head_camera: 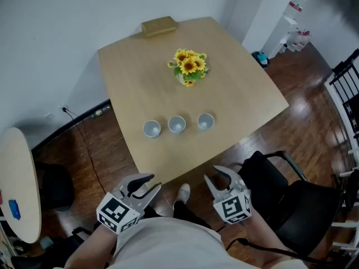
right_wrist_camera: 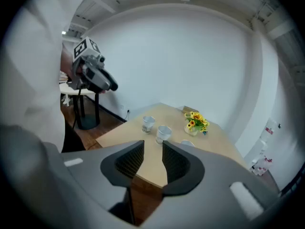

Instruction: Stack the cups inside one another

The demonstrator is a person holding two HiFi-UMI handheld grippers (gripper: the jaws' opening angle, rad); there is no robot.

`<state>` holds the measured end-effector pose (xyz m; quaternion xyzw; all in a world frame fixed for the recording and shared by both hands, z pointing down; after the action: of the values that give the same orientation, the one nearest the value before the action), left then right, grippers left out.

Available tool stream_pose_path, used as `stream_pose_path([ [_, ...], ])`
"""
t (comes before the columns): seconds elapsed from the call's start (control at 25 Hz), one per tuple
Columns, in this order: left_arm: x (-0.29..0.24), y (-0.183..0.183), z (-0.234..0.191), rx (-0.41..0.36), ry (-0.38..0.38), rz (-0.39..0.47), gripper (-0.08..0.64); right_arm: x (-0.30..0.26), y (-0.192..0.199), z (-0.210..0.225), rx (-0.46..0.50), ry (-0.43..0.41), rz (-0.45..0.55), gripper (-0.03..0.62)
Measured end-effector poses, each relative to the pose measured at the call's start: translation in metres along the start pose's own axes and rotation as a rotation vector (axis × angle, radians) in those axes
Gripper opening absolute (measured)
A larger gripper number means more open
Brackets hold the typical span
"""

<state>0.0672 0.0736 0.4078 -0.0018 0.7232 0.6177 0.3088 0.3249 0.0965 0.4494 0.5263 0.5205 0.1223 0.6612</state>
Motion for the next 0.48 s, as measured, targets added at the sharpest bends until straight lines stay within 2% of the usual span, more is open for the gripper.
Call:
stream_pose_path([
  [0.24,-0.015,-0.020,-0.030,0.040,0.002,0.049,0.124,-0.072,-0.005,0.087,0.093,-0.009,-0.055,0.117],
  [0.48,-0.004,-0.033,-0.060,0.029,-0.021,0.076,0.124,-0.130,-0.008,0.122,0.211,-0.042,-0.226,0.117],
])
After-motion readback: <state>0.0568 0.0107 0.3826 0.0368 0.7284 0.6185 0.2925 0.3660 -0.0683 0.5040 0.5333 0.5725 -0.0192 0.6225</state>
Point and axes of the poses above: the fingertips, and each gripper's own axes: x backward along the fingers, z to its right, y out of its underside, the point moved 8 cm from there along x, backward along the fingers, and after that the axes turned 11 degrees about -x, right-handed, at the moved point
